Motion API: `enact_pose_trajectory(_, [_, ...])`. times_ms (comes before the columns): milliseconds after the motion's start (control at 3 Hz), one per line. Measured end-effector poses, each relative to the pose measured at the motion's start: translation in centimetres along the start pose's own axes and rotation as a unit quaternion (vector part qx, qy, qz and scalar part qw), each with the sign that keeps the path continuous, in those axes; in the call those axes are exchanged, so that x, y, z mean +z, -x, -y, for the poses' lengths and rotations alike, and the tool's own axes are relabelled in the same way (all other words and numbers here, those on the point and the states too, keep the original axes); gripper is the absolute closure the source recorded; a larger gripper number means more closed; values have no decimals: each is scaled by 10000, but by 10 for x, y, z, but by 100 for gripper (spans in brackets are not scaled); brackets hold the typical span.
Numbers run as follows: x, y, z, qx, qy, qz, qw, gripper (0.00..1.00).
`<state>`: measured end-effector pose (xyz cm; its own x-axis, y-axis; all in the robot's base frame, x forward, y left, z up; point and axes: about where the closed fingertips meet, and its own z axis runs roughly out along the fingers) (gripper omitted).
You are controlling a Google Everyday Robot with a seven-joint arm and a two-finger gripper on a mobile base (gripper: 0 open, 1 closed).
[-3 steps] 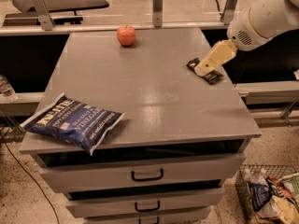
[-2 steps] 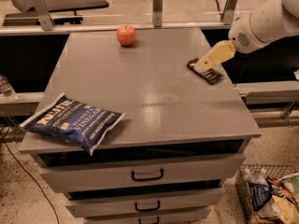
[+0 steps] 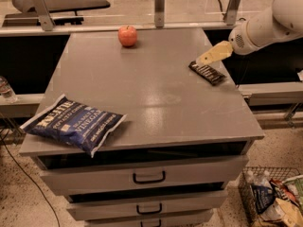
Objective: Pick rxbar chocolate
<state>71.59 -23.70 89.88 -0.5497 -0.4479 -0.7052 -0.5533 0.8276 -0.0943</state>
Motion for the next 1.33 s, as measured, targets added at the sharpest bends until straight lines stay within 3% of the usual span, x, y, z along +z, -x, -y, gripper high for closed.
enact_pose_trajectory(667, [41, -16, -8, -141, 1, -581, 9982, 0])
enact_pose_trajectory(1333, [49, -32, -4, -244, -142, -956, 9950, 44])
